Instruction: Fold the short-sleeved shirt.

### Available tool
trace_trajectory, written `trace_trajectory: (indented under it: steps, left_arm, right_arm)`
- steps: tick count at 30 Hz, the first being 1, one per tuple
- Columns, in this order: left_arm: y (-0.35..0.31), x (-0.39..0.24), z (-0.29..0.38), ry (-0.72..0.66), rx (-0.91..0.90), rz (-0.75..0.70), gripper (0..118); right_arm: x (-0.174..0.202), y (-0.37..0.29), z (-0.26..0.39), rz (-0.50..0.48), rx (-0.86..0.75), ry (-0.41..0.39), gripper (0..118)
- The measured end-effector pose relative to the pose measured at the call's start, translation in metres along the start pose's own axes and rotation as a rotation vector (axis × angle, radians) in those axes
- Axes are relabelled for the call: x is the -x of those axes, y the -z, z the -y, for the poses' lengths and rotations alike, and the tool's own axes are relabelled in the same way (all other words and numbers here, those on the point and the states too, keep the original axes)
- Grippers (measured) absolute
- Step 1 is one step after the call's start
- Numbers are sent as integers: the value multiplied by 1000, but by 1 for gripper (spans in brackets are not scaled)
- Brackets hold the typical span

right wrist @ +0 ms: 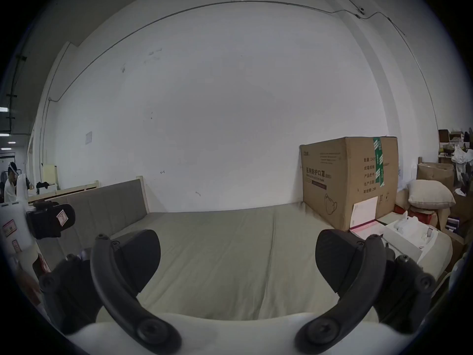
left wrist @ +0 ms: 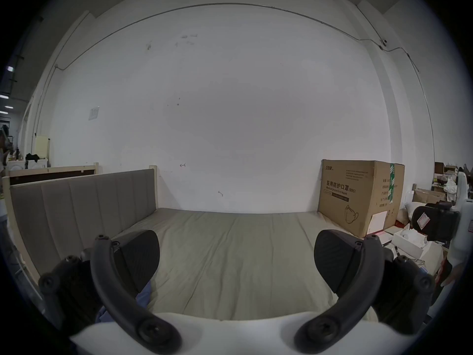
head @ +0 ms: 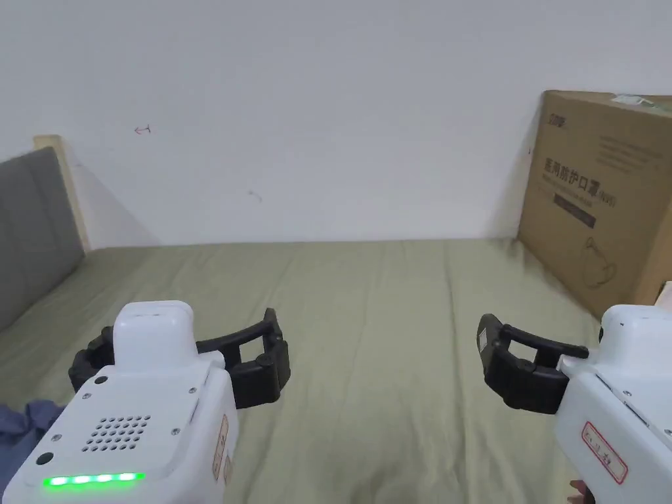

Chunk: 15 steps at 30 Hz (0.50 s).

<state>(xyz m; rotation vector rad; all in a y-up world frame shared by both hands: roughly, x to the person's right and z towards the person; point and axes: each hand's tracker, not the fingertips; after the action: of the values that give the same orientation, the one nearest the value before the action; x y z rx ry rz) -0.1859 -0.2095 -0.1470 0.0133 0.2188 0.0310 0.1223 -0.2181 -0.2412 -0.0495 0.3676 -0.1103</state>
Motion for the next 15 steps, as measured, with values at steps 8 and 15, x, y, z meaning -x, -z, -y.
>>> trace_trajectory:
  steps: [8,15]
  left_arm:
    - [-1,-3,0,22,8,-4,118]
    - [0,-34,-2,450,-120,-171,118]
  right_arm:
    - [4,3,-2,1,11,-25,118]
    - [-21,6,-5,-28,-33,379,118]
